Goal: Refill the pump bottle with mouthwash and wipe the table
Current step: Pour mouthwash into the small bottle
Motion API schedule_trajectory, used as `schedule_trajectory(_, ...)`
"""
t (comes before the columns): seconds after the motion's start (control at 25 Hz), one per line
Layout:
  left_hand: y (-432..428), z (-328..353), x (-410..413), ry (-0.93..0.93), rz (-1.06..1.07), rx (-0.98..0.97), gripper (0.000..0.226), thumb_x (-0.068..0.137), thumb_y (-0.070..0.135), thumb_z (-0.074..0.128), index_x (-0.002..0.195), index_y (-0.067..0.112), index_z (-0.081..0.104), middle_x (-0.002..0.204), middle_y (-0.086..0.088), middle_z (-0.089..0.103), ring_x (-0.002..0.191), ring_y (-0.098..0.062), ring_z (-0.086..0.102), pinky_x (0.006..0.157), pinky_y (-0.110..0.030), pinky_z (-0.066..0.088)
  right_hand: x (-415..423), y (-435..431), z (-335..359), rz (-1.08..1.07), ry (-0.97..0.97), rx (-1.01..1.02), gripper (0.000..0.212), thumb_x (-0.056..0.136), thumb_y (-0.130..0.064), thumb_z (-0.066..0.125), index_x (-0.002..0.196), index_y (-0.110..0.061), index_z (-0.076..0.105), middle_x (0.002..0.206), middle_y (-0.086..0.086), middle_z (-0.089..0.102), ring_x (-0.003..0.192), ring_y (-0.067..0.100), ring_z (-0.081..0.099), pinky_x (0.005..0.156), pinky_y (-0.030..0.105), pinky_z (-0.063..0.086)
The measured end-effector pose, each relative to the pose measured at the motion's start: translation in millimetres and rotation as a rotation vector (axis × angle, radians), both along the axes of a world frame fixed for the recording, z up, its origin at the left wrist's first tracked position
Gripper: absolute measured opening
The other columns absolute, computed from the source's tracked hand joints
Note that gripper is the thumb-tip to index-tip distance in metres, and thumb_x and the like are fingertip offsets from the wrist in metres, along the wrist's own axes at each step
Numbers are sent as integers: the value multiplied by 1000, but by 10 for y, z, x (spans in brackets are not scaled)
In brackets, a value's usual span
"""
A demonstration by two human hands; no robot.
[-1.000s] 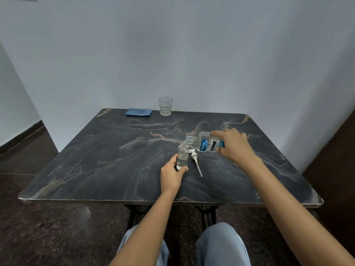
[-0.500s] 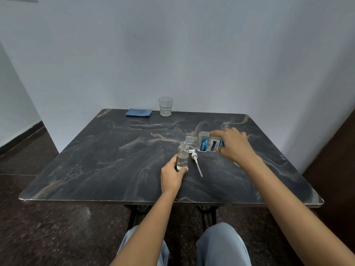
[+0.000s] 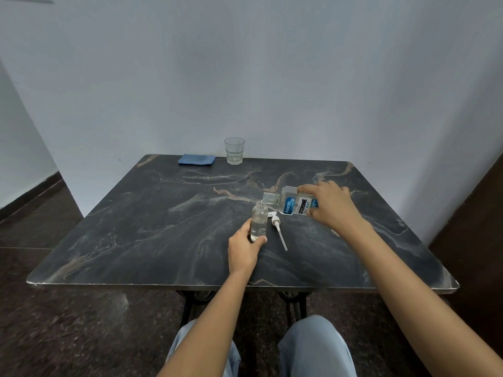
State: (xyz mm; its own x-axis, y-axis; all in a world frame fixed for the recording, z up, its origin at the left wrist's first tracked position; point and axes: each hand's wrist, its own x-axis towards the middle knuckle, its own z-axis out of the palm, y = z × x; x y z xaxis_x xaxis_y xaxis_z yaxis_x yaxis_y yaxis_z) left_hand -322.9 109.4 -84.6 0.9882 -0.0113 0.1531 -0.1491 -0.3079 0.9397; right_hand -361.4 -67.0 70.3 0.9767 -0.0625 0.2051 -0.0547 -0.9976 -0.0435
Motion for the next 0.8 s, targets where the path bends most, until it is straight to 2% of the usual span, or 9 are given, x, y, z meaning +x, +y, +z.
schedule_trajectory(0.4,4,-6,-1,1,2,-2,54,80,16,75,129,29,59,109,15,68,100,-2,60,92,-21,45,-3,-3,1,1,1,2,54,88,-23,63,137,-35,44,123,5,56,124,25,42,102,49,32)
schedule_trajectory(0.8,2,-13,9,4,-2,-1,54,80,16,75,129,28,58,109,16,67,100,-2,60,90,-19,43,6,-7,5,4,-5,-6,54,88,-23,63,137,-35,44,124,5,56,124,25,42,102,50,32)
